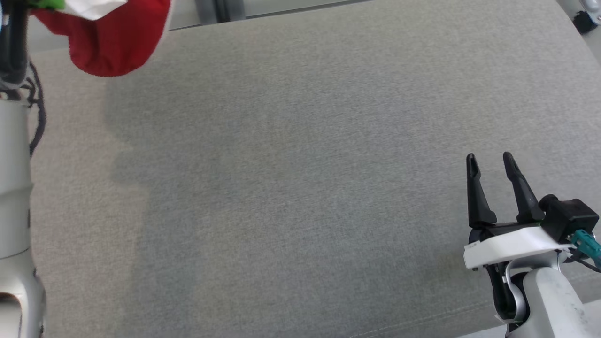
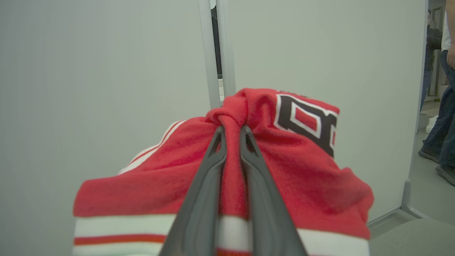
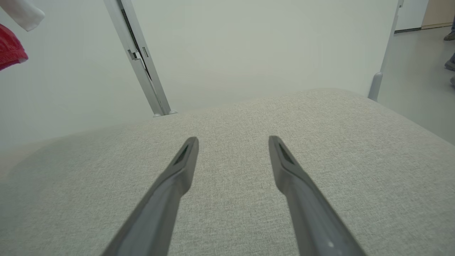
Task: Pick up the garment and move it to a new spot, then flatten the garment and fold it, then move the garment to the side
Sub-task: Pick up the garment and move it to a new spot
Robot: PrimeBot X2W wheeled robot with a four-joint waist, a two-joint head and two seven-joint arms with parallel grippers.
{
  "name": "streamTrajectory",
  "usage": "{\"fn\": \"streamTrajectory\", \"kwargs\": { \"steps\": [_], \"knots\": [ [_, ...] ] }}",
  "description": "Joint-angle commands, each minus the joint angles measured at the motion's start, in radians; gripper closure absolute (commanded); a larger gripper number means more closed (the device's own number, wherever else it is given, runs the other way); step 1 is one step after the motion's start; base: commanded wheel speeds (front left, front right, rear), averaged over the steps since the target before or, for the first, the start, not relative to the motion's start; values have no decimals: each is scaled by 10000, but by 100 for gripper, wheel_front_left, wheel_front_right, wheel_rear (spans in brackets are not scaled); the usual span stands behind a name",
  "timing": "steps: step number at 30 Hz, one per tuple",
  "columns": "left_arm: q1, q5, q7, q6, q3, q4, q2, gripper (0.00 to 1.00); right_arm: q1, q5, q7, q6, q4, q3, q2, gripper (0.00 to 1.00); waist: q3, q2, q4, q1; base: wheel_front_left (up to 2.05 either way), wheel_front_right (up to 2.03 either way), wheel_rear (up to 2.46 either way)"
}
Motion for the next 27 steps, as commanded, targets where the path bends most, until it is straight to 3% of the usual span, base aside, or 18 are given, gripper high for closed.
{"fn": "streamTrajectory", "kwargs": {
  "steps": [1, 7, 13, 27],
  "knots": [
    [-167, -110, 111, 9, -131, -231, -153, 100, 57, 33, -34, 1, 47, 35, 40, 0, -232, 0, -738, 0, 0, 0, 0],
    [245, 31, 189, -13, -915, -766, -842, 100, -46, 135, -34, 1, 194, 330, 271, 0, -278, 0, -1817, 0, 0, 0, 0],
    [1463, -51, -37, 69, -1599, -807, -1494, 100, 136, 199, -34, 1, 280, 604, 427, 0, -384, 0, -2416, 0, 0, 0, 0],
    [5267, -826, -1368, 338, -2495, 850, -2567, 100, 86, 179, -34, 1, 300, 1073, 543, 0, -345, 0, -2077, 0, 0, 0, 0]
  ]
}}
